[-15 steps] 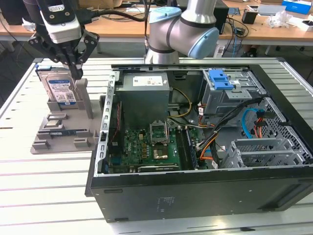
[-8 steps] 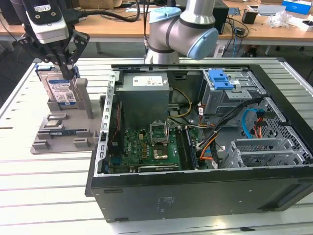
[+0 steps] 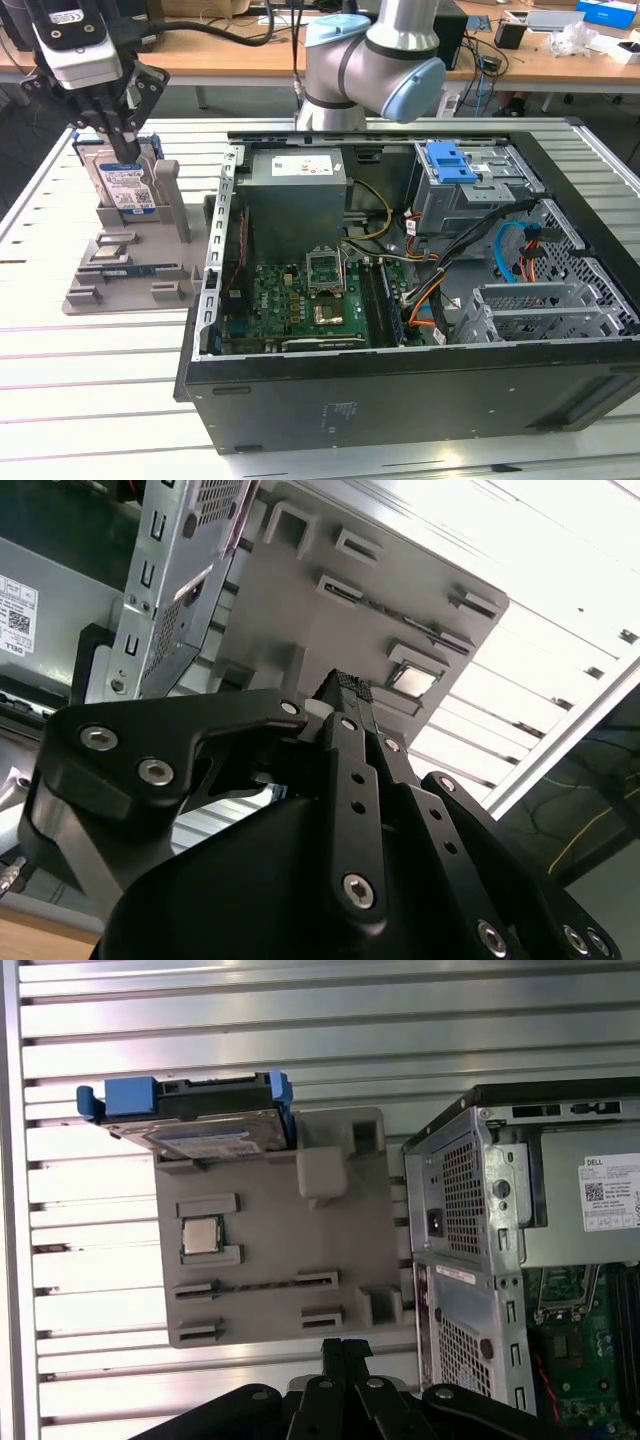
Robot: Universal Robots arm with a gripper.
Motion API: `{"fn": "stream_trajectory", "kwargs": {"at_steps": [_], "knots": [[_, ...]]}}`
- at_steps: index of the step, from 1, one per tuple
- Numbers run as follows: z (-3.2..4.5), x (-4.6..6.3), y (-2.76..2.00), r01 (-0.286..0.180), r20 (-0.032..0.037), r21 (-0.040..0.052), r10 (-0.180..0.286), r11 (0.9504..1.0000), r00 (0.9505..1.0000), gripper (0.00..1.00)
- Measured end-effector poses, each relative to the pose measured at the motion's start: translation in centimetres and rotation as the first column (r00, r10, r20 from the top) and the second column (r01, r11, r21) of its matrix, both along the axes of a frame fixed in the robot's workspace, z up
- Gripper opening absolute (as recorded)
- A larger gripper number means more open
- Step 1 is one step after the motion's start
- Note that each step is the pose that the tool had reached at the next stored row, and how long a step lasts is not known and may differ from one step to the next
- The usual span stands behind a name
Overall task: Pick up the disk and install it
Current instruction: 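Reach for the disk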
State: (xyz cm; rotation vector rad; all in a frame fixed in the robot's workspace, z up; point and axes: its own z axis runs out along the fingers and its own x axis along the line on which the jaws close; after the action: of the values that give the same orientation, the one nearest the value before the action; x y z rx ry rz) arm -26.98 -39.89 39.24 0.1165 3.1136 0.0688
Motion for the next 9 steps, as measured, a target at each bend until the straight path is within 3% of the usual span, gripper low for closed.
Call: {"fn": "stream_trajectory", "kwargs": {"at_steps": [9], "knots": [[-0.03,-1.2,0.00,0.000,0.0000,0.0001,0.000,1.0000,1.0000,0.11]]}}
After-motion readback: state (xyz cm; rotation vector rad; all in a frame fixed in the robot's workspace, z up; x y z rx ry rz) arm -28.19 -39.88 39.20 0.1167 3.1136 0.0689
